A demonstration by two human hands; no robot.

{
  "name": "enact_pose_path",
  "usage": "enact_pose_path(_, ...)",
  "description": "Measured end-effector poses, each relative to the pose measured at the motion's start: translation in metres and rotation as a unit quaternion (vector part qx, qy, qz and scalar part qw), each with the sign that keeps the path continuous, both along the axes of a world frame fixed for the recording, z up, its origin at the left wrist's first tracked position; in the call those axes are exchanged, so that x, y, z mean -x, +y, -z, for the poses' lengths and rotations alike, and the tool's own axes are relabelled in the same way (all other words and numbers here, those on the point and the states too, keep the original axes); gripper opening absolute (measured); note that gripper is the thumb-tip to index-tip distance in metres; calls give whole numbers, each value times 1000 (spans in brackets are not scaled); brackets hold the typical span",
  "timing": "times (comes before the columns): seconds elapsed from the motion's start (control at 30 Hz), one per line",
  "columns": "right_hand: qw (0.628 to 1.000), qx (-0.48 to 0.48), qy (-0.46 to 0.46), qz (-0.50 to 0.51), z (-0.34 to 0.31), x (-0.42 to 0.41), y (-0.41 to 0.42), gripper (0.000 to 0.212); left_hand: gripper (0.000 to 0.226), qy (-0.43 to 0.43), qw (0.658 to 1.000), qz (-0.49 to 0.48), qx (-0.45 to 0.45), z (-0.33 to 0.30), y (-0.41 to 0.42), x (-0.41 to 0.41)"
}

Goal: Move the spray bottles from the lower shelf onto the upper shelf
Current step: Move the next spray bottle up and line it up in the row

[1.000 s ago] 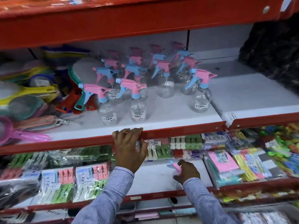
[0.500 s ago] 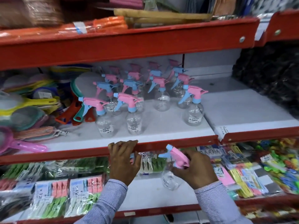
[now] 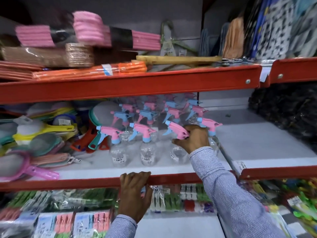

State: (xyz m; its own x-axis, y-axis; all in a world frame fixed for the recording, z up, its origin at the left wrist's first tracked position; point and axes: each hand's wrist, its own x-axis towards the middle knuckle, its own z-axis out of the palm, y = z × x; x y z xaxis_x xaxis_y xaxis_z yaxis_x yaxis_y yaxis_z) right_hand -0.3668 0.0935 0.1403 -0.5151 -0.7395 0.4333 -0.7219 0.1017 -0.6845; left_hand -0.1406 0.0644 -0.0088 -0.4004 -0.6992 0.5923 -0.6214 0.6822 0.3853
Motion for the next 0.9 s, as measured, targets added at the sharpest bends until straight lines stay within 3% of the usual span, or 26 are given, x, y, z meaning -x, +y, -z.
enact_pose_path(0.1,999,34,27,14,14,0,-14,41,44,-5,1000,3,-5,0,0,-1)
enact_pose_path(0.2,997,71,-6,24,19,0,-21,52,43,-13,1000,-1,-14,1,-1,-1)
enact_pose_path(0.37,994,73,-74,23,25,-3,-29,69,40,-20,1000,-2,-8,2,-3,0)
enact_pose_path(0.6,994,80,-73,6,22,-5,-19,81,39,-9,1000,-19,-14,3,-2,2)
enact_pose_path(0.67,994,88,-62,8,22,-1,-6,73,39,-8,1000,-24,-18,-3,-1,5)
enact_pose_path(0.8,994,76,-81,21,46,9,25,23,34,66,997,34,-22,-30,4,29)
enact_pose_path(0.9,996,13,-87,8,74,15,27,18,46,103,987,48,-110,-50,3,59)
